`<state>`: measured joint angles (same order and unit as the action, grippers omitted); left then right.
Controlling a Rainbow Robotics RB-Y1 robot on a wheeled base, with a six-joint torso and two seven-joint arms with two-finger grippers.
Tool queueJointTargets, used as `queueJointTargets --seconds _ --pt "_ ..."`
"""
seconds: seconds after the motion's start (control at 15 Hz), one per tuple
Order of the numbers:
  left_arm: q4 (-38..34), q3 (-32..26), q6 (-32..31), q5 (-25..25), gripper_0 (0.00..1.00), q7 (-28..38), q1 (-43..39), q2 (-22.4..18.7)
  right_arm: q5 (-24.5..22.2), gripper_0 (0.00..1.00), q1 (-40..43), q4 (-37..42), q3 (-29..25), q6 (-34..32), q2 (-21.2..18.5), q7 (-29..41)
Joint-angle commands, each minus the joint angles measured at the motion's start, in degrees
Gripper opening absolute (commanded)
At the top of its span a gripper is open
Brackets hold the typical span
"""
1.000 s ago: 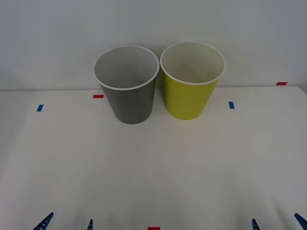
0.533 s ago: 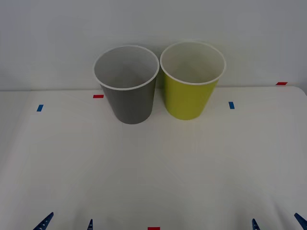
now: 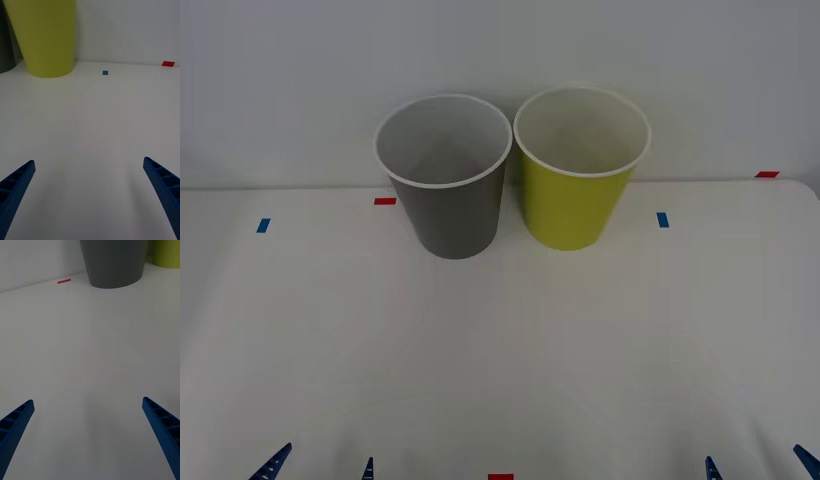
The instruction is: Put cans in the gray bin and PET bottles in the light green bin.
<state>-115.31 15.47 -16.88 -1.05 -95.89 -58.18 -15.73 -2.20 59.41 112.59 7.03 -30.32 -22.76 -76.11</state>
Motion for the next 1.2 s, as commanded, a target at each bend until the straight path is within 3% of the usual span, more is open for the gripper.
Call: queueJointTargets --seconds 0.07,1.2 --pt "0.0 0.0 0.0 0.0 1.00 0.0 0.0 0.0 0.0 1.00 0.0 0.0 0.0 0.0 0.0 0.0" --pt "0.0 0.0 0.0 0.0 1.00 0.0 0.0 0.0 0.0 1.00 0.0 0.0 0.0 0.0 0.0 0.0"
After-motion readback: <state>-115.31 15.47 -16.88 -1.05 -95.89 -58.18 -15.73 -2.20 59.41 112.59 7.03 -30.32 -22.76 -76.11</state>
